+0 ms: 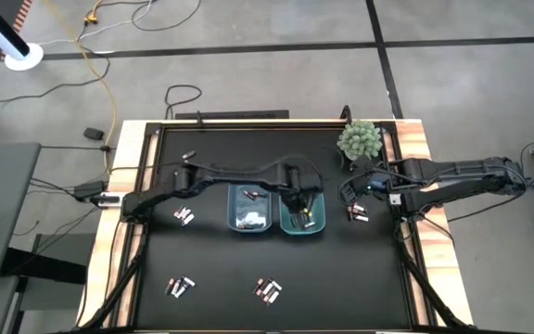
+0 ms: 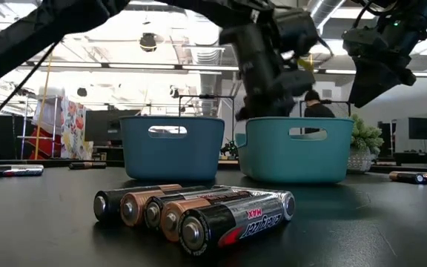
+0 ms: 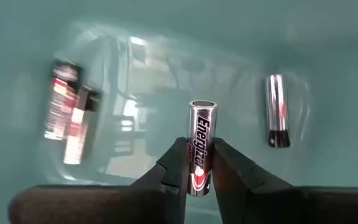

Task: Sort batteries
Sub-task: Put the white battery into the green bin, then put the black battery into the blue bin

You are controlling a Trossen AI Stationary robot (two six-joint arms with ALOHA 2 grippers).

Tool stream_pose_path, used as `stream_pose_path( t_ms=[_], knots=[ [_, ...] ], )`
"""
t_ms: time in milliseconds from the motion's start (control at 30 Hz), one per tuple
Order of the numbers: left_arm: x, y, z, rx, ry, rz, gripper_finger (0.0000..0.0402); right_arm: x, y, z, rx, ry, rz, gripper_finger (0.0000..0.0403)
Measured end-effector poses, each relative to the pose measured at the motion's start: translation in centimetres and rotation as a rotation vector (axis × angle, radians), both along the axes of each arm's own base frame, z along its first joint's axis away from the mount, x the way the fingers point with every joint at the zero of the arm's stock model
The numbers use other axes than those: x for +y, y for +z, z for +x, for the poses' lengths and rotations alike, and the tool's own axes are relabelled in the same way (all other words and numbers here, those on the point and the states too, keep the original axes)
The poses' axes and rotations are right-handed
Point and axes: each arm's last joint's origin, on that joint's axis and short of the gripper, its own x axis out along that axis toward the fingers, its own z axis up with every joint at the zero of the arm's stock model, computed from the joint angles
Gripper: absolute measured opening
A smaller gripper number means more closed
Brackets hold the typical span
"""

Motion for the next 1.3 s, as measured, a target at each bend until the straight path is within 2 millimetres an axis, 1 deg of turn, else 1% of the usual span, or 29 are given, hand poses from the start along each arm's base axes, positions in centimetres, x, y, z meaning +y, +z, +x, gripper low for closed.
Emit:
stream_pose_path(
  t_ms=[100, 233, 400, 500, 567, 633, 800, 900, 1000, 1067, 1167, 1300],
  knots=[
    [-0.6, -1.1, 0.2, 0.028, 0.005, -0.046, 0.0065, 0.0, 0.0, 0.0, 0.002, 0.005, 0.001, 0.0127],
    [-0.7, -1.0, 0.2, 0.027, 0.030, -0.074, 0.0091, 0.0, 0.0, 0.0, 0.009, 0.012, -0.002, 0.0127],
    [0.3, -0.9, 0.2, 0.018, 0.062, -0.077, 0.0116, 0.0, 0.0, 0.0, 0.017, 0.031, -0.011, 0.0127],
    [0.8, -0.9, 0.1, 0.015, 0.061, -0.084, 0.0123, 0.0, 0.0, 0.0, 0.019, 0.034, -0.013, 0.0127],
    [1.0, -0.5, -0.1, 0.020, 0.045, -0.098, 0.0124, 0.0, 0.0, 0.0, 0.019, 0.035, -0.013, 0.0127],
    [1.4, 0.8, -0.2, 0.003, 0.040, -0.094, 0.0124, 0.0, 0.0, 0.0, 0.019, 0.035, -0.013, 0.0127],
    [3.0, 6.0, -1.2, -0.093, 0.042, -0.051, 0.0123, 0.0, -0.1, -0.1, 0.028, 0.035, -0.012, 0.0127],
    [4.1, 8.6, -2.6, -0.121, 0.059, 0.008, 0.0123, 0.0, -0.1, -0.2, 0.033, 0.034, -0.012, 0.0127],
    [5.6, 10.5, -4.7, -0.061, 0.094, 0.075, 0.0123, 0.0, -0.1, -0.2, 0.033, 0.034, -0.012, 0.0127],
    [6.9, 11.0, -6.2, 0.018, 0.144, 0.108, 0.0123, 0.0, -0.1, -0.2, 0.031, 0.030, -0.010, 0.0127],
    [8.4, 11.0, -8.1, 0.160, 0.219, 0.161, 0.0123, 0.0, -0.1, -0.2, 0.022, 0.009, 0.001, 0.0127],
    [10.0, 11.1, -9.5, 0.248, 0.266, 0.195, 0.0123, 0.0, -0.1, -0.2, 0.013, -0.012, 0.014, 0.0127]
  ],
)
